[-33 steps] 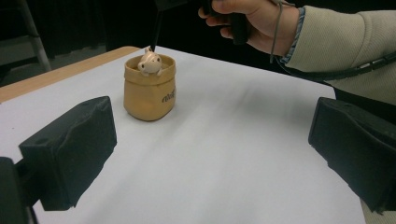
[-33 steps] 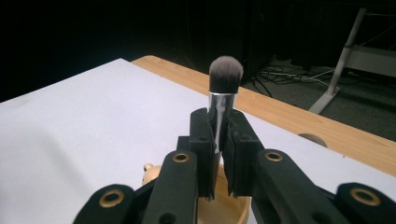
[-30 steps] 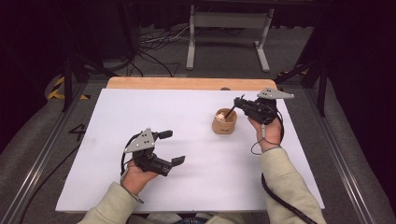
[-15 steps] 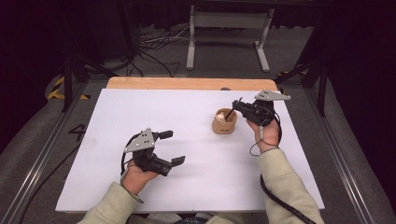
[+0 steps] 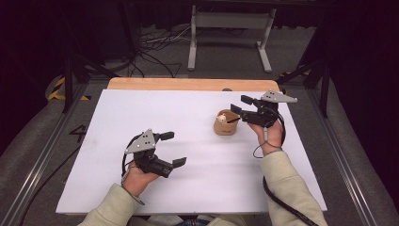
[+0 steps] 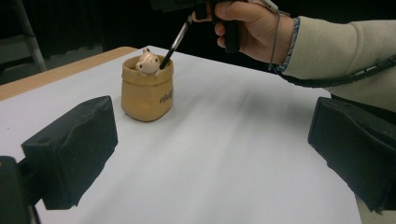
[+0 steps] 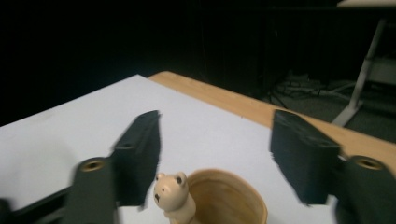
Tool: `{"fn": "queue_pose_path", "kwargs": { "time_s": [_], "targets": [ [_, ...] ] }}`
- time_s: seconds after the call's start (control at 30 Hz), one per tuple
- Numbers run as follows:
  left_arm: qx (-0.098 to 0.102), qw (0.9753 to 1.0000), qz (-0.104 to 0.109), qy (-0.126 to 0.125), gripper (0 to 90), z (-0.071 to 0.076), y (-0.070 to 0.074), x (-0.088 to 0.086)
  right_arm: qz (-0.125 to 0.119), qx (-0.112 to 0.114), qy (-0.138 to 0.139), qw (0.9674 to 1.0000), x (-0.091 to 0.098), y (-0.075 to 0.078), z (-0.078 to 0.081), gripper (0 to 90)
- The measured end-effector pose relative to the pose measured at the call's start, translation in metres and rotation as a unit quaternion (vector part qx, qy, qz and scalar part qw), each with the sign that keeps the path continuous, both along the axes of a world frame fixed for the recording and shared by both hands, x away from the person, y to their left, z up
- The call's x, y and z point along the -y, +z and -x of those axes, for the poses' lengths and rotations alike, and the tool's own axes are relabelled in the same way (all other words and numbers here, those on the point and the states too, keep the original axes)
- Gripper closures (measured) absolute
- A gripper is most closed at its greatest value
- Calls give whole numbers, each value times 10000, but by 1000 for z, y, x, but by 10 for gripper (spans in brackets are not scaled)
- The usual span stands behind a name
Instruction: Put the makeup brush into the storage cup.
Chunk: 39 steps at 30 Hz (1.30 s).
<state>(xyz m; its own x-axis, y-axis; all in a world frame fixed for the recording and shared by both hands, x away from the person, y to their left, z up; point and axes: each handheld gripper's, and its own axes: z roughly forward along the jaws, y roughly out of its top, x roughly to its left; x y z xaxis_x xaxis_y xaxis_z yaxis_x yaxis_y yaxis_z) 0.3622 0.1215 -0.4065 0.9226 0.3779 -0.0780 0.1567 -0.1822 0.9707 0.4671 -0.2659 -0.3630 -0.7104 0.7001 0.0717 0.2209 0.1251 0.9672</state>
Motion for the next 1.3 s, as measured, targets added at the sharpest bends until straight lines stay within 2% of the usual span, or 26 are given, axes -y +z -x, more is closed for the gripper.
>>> {"fn": "queue_pose_path", "kwargs": {
  "time_s": [0.07,0.27,0.5,0.7,0.8,0.83,0.87,0.9,1.13,1.3],
  "targets": [
    [-9,10000,12,4,21,0,0,0,14,84,-25,10000,0,3,2,211],
    [4,10000,24,43,17,0,1,-4,17,182,-35,9998,5,13,10,123],
    [24,9999,71,113,5,3,4,-13,12,302,21,9995,16,22,31,10],
    [24,9998,131,116,3,8,7,-20,-18,493,68,9988,27,26,55,0],
    [11,9997,170,148,3,10,8,-24,89,565,99,9983,32,25,69,0],
    [4,9997,169,158,3,11,8,-26,89,565,99,9983,32,25,69,0],
    [-8,9997,170,175,3,11,8,-28,55,593,129,9981,35,24,77,0],
    [-15,9996,185,199,3,12,7,-31,55,593,129,9981,35,24,77,0],
    [-38,9992,223,320,1,17,6,-48,152,637,131,9978,51,15,103,0],
    [-33,9990,276,357,1,21,3,-55,211,614,137,9978,56,7,113,0]
  ]
}}
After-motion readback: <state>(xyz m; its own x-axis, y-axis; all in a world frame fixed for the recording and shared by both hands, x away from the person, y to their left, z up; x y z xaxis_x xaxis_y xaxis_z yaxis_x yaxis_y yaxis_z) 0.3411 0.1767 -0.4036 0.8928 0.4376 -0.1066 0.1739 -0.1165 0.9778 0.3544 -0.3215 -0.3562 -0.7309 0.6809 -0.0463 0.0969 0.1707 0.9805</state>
